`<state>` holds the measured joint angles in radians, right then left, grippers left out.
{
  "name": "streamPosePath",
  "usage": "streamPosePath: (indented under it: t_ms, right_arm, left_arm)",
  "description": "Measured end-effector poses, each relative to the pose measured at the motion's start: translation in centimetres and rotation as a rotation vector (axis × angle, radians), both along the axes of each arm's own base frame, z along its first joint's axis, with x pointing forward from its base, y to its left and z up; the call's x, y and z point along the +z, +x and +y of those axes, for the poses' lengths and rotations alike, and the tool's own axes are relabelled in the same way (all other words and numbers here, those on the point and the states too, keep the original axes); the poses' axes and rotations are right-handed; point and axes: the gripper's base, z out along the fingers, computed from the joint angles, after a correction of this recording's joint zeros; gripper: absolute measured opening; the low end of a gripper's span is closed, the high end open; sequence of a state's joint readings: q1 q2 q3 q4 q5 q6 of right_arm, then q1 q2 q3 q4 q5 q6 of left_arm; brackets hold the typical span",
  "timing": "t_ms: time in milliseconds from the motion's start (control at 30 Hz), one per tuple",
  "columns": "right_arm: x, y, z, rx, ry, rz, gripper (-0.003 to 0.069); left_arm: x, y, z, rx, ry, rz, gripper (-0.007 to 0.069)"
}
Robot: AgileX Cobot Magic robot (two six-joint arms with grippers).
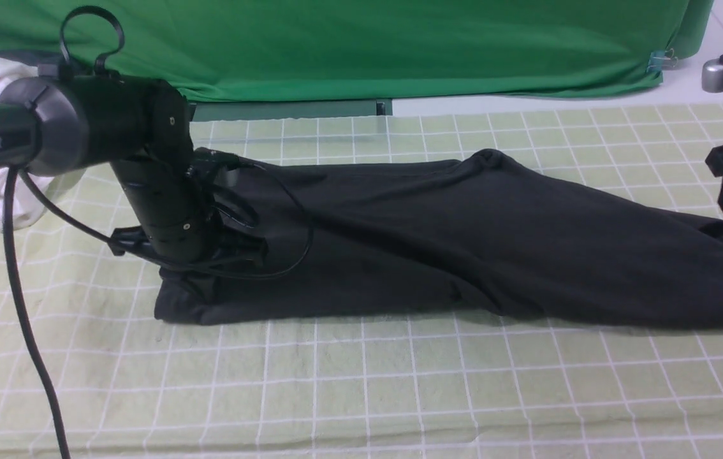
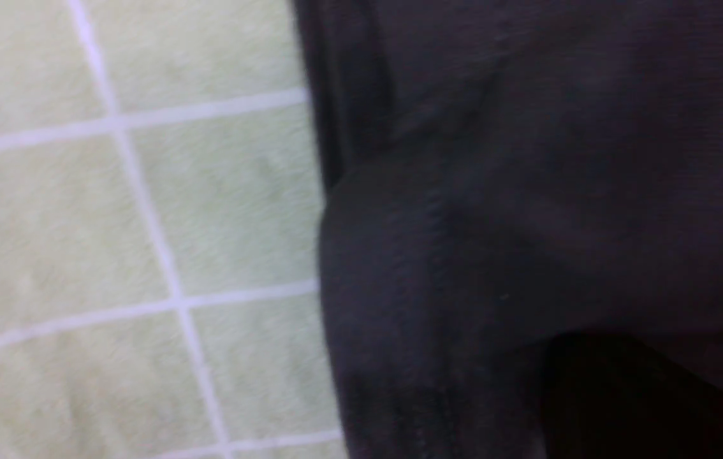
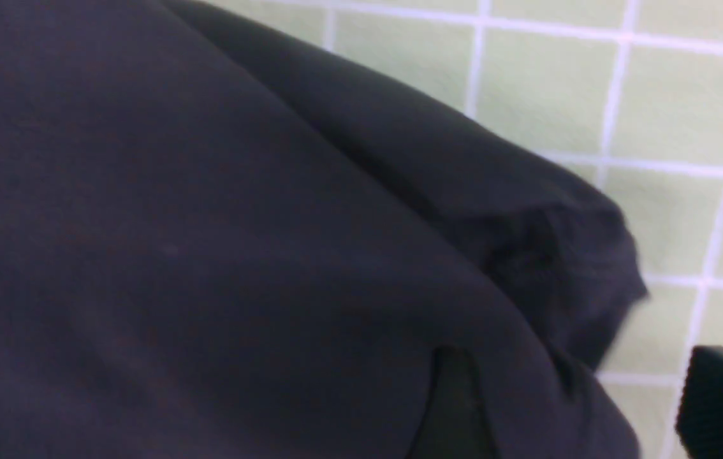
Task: Fold a long-sleeved shirt over a green coffee tablecloth.
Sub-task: 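Pull the folded dark garment lengthwise by its ends to straighten it flat on the table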
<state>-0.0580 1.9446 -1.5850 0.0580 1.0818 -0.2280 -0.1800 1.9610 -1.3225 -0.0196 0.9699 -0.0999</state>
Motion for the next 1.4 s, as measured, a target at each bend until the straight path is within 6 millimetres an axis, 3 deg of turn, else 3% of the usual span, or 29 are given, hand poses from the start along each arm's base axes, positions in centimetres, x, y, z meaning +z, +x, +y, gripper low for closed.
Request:
streamPosePath:
  t_ms: [533, 633, 667, 700, 733, 767, 833, 1200, 1400]
  right_arm:
    - [-6.6, 1.9, 0.4, 0.041, 0.026, 0.096, 0.0475]
    - [-7.5, 2.0, 0.5, 0.053, 0.031, 0.114, 0.0406]
    - [-7.5, 2.0, 0.5, 0.057, 0.032, 0.115, 0.0356]
    - [-7.5, 2.0, 0.5, 0.065, 0.033, 0.118, 0.0215]
    - [-7.5, 2.0, 0.5, 0.065, 0.033, 0.118, 0.0195]
    - [-7.5, 2.0, 0.5, 0.068, 0.033, 0.118, 0.0096]
    - [-7.3, 2.0, 0.5, 0.068, 0.034, 0.125, 0.0031]
    - [-2.8, 2.2, 0.2, 0.066, -0.002, 0.042, 0.0008]
    - [-2.5, 2.8, -0.7, 0.028, -0.047, -0.022, 0.0009]
  left_arm:
    - [0.0, -0.1, 0.5, 0.001, 0.051, 0.015, 0.0011]
    - [0.0, -0.1, 0.5, 0.001, 0.051, 0.015, 0.0011]
    - [0.0, -0.1, 0.5, 0.001, 0.051, 0.015, 0.0011]
    - [0.0, -0.1, 0.5, 0.001, 0.051, 0.015, 0.0011]
    - [0.0, -0.1, 0.5, 0.001, 0.051, 0.015, 0.0011]
    - [0.0, -0.1, 0.5, 0.001, 0.051, 0.015, 0.0011]
    - [0.0, -0.1, 0.5, 0.000, 0.052, 0.015, 0.0011]
    - [0.0, -0.1, 0.5, -0.002, 0.052, 0.012, 0.0011]
    - [0.0, -0.1, 0.5, -0.002, 0.052, 0.011, 0.0011]
